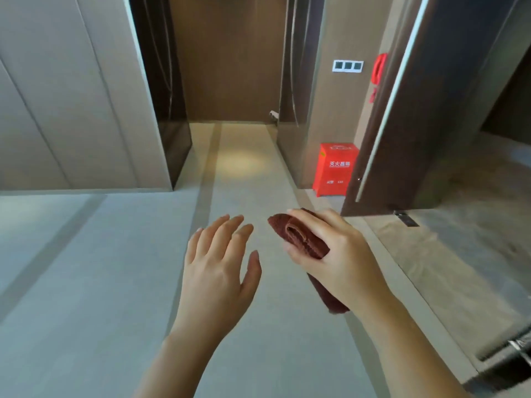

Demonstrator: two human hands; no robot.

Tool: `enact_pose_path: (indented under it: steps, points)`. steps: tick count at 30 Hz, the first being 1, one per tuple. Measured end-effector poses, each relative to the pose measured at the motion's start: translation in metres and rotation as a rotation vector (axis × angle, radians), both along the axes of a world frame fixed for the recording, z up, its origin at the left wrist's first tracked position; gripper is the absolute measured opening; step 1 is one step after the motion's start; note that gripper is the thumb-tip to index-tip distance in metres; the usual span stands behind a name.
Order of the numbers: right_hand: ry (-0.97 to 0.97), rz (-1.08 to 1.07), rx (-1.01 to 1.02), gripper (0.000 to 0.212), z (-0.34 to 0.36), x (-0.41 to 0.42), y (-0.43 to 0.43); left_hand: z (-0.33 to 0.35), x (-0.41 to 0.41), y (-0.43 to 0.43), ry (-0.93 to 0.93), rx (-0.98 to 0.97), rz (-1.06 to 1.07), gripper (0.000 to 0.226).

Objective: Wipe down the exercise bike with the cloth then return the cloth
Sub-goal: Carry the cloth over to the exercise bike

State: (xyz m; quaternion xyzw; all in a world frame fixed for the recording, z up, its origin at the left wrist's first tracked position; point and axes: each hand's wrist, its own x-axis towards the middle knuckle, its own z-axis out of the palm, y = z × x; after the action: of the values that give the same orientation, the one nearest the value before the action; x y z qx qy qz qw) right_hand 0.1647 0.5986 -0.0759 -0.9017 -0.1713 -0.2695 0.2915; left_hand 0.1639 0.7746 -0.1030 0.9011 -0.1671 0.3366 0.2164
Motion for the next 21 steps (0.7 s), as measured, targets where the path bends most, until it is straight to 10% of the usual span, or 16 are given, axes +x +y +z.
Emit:
enact_pose_path:
  steps: [21]
  points:
    - [0.066, 0.616, -0.020, 0.054, -0.040, 0.175, 0.405, -0.052, 0.051, 0.353, 0.152, 0.116, 0.667, 0.037]
